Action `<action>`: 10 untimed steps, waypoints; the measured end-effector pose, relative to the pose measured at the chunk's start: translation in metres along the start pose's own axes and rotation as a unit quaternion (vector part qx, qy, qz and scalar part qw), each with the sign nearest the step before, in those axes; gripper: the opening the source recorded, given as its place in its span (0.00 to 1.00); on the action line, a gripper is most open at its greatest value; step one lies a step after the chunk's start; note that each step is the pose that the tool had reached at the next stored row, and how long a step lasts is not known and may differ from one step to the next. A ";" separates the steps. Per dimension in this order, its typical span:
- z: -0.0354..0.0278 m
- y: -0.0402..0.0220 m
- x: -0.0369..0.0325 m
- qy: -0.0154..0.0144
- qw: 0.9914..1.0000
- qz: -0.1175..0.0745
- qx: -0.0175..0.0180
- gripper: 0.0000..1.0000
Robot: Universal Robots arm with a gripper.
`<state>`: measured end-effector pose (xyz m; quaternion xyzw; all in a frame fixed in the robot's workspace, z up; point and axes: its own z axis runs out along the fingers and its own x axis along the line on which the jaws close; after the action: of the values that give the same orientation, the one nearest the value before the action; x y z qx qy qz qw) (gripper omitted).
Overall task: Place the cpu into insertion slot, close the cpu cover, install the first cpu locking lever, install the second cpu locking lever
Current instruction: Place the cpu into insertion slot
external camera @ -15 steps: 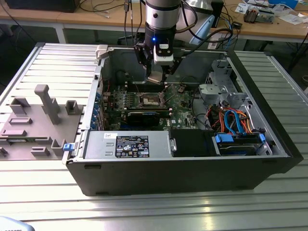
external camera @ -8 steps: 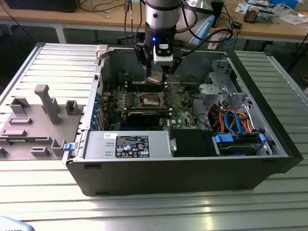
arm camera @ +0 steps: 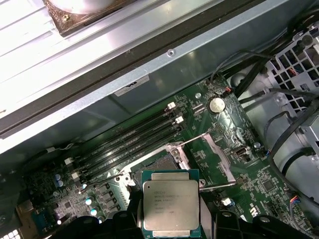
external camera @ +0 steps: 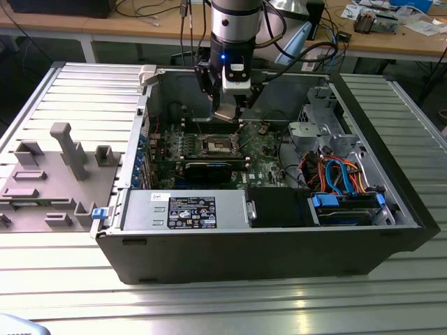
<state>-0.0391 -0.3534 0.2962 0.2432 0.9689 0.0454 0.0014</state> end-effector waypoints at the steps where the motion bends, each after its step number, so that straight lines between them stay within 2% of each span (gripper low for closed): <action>1: 0.0000 0.0000 0.0000 0.000 1.000 0.000 0.000 0.55; 10: 0.0001 0.0000 0.0000 -0.001 1.000 0.006 0.000 0.55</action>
<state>-0.0391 -0.3534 0.2960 0.2495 0.9673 0.0454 0.0018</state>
